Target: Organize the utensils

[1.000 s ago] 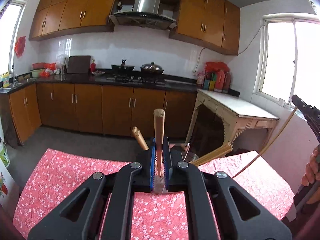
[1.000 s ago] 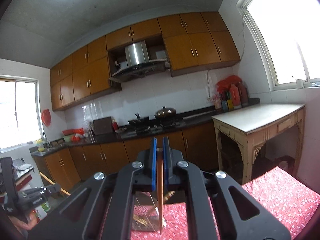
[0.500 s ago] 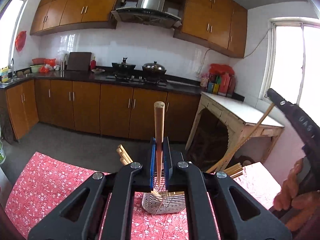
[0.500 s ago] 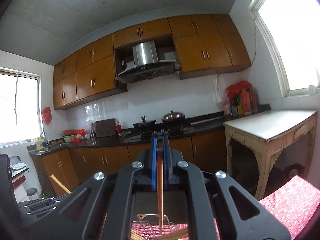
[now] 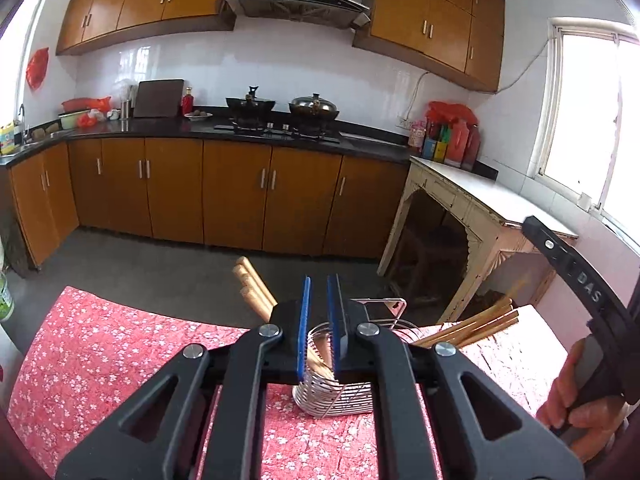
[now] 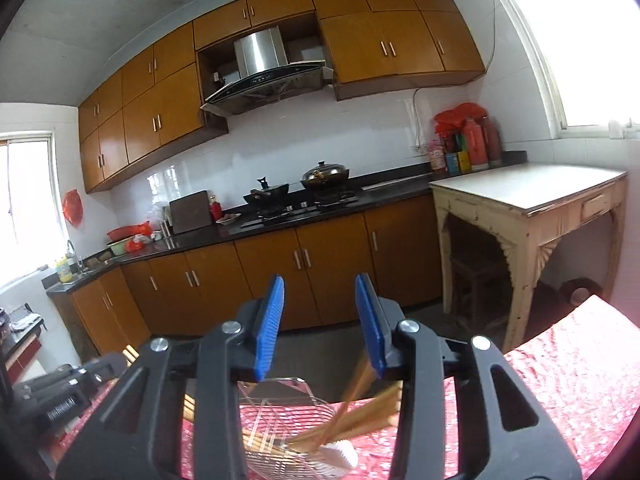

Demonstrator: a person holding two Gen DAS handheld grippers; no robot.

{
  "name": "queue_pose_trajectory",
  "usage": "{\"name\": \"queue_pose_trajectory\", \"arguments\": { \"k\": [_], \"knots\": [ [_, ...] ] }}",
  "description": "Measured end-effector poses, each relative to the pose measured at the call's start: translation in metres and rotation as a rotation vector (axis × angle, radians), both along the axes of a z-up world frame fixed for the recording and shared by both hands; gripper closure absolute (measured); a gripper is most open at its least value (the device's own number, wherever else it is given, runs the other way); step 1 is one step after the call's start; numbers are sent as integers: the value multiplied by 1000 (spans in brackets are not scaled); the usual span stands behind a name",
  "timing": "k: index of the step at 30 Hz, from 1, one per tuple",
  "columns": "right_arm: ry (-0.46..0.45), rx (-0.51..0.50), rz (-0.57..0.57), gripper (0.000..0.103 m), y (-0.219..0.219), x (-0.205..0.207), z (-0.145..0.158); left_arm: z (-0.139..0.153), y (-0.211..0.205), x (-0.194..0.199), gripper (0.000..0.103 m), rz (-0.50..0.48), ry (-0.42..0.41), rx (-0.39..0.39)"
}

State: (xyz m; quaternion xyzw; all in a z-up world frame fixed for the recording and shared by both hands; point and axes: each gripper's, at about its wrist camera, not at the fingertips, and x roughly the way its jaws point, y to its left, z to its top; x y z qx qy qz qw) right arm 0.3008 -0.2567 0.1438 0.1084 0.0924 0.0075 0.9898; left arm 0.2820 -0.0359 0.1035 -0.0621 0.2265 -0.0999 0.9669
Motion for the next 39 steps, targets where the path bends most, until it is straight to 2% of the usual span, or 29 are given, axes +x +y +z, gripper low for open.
{"name": "queue_pose_trajectory", "arguments": {
  "k": [1, 3, 5, 13, 15, 20, 28, 31, 33, 36, 39],
  "knots": [
    [-3, -2, -4, 63, -3, -3, 0, 2, 3, -3, 90, 4, -1, -5],
    [-10, -8, -17, 59, -8, -13, 5, 9, 7, -13, 78, 18, -20, -5],
    [-20, -12, -21, 56, -10, -23, 9, 15, 10, -21, 73, 30, -41, 1],
    [-39, -52, -31, 46, -11, -68, 21, 32, 30, -59, 73, 67, -80, 1],
    [-39, -56, -27, 44, -10, -79, 23, 33, 33, -67, 69, 76, -82, 2],
    [-16, -64, -14, 34, -6, -107, 20, 30, 46, -86, 66, 86, -76, 1],
    [28, -64, 31, 4, 1, -148, -4, 7, 46, -117, 41, 64, -82, 39],
    [43, -68, 37, 4, 4, -157, -17, -5, 44, -123, 31, 55, -76, 43],
    [51, -84, 33, 4, 7, -161, -24, -13, 42, -126, 19, 61, -74, 54],
    [64, -98, 21, 4, 10, -163, -32, -26, 40, -128, 11, 83, -85, 90],
    [87, -109, 1, 4, 12, -165, -41, -37, 44, -132, 6, 103, -88, 91]
  ]
}}
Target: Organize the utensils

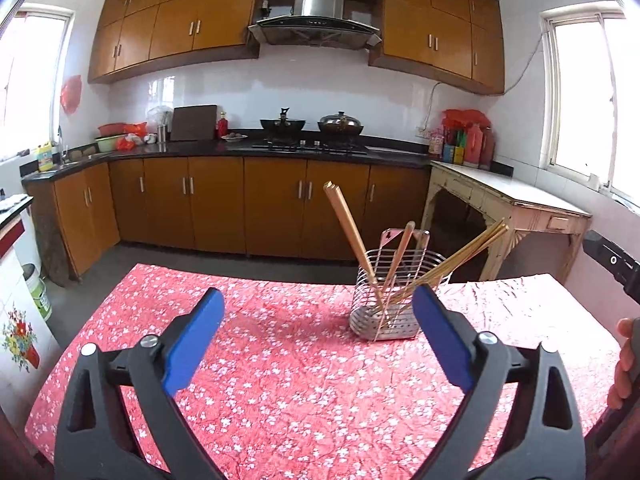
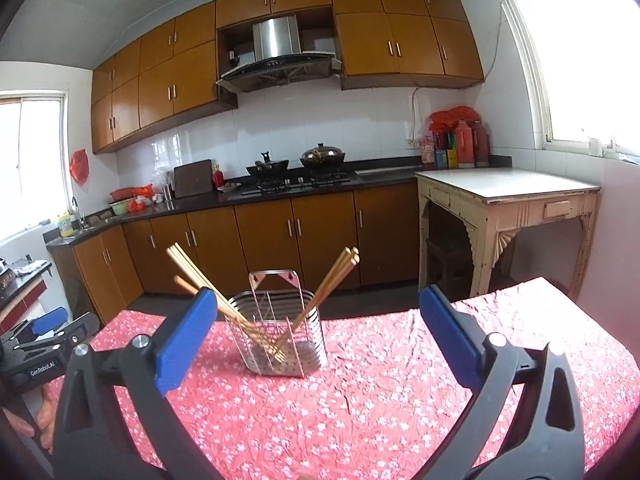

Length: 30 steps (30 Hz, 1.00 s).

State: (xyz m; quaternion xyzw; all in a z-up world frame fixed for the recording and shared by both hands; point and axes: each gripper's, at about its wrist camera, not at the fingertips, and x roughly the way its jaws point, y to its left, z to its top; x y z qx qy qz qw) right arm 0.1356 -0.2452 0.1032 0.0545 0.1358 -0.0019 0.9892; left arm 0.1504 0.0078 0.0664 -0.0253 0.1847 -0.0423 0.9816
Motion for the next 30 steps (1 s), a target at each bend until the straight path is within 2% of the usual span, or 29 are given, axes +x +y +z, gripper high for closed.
{"name": "queue_pose_trajectory", "arguments": {
  "k": [5, 11, 18, 26, 30],
  "knots": [
    [23, -26, -47, 4, 0, -7, -17, -20, 9, -5, 2, 42, 21, -4],
    [6, -42, -21, 4, 13, -32, -48, -46, 14, -22, 2, 64, 45, -20],
    [-56, -124, 45, 4, 45, -67, -73, -53, 14, -52, 2, 30, -2, -1],
    [-73, -153, 38, 4, 55, -84, -84, -58, -10, -80, 2, 30, -71, 127],
    [-71, -142, 24, 4, 51, -89, -88, -63, -12, -85, 2, 6, -67, 104]
  ]
}}
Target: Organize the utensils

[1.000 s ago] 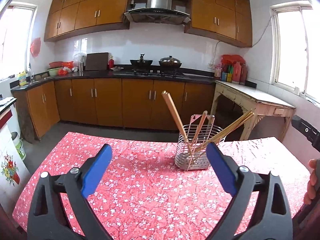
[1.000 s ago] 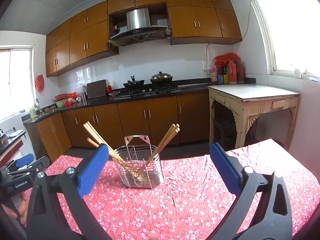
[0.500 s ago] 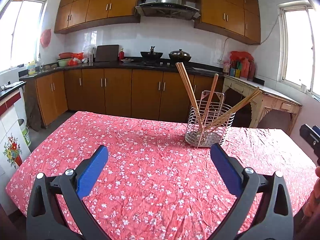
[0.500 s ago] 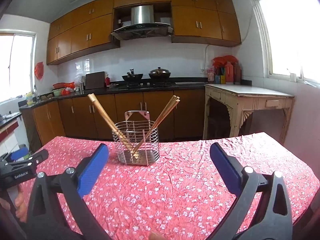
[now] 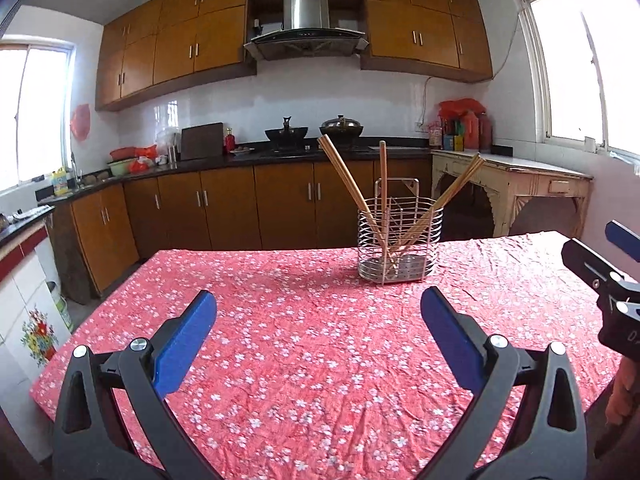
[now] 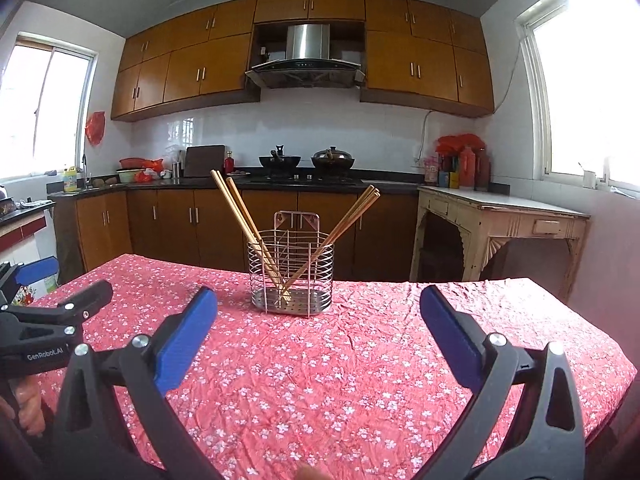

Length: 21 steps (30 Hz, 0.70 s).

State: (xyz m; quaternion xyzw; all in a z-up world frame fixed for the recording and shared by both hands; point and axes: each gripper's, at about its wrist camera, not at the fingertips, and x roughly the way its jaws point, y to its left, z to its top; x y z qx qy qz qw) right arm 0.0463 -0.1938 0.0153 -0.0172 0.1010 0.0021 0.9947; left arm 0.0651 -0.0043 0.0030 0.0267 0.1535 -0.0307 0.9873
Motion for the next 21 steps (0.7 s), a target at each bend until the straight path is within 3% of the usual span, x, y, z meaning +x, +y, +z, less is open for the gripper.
{"name": "queue_pose_trajectory", "arguments": {
  "k": [7, 21],
  "knots": [
    [1, 32, 9, 4, -5, -4, -7, 1, 4, -2, 2, 18, -32, -40],
    [-12, 37, 31, 4, -9, -5, -6, 0, -1, -3, 2, 7, -45, -45]
  ]
}}
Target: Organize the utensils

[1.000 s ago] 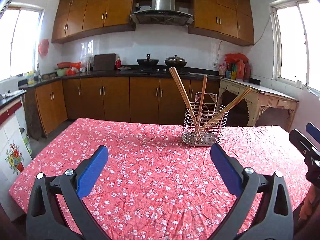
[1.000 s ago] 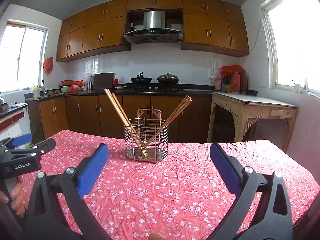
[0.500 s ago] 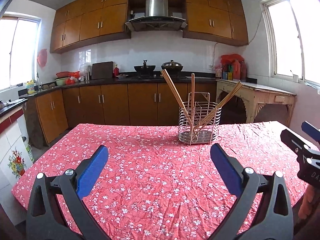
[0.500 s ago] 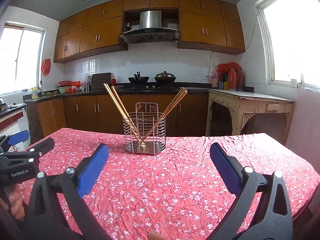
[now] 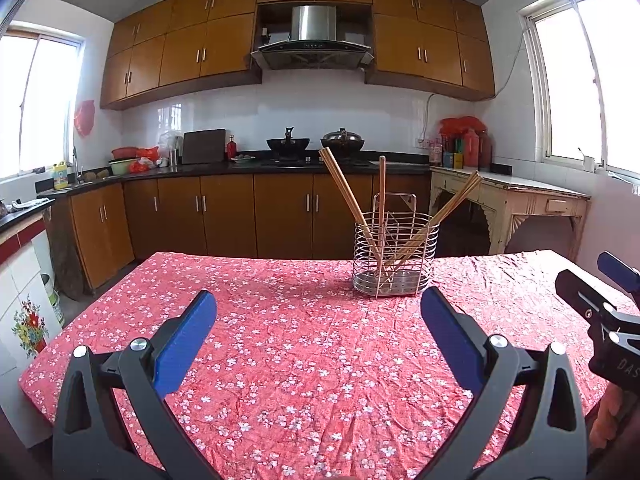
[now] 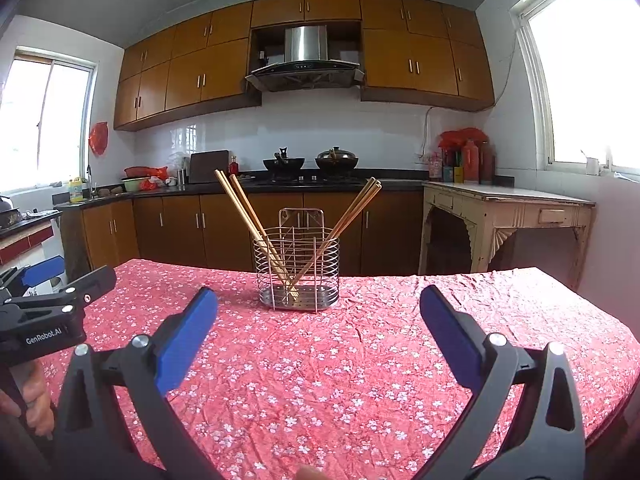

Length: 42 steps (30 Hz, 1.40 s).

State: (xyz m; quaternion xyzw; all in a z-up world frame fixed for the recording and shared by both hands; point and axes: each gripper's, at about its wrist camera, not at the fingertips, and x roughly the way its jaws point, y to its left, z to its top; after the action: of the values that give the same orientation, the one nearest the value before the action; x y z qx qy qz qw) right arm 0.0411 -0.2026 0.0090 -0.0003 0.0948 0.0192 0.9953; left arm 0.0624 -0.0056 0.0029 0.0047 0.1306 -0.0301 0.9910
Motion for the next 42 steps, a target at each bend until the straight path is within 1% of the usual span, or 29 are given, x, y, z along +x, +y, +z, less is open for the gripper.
{"name": "queue_pose_trajectory", "arguments": {
  "k": [11, 42],
  "knots": [
    [-4, -8, 3, 4, 1, 0, -1, -1, 1, -1, 2, 11, -4, -3],
    [16, 18, 6, 4, -3, 7, -5, -4, 2, 0, 2, 17, 5, -4]
  ]
}}
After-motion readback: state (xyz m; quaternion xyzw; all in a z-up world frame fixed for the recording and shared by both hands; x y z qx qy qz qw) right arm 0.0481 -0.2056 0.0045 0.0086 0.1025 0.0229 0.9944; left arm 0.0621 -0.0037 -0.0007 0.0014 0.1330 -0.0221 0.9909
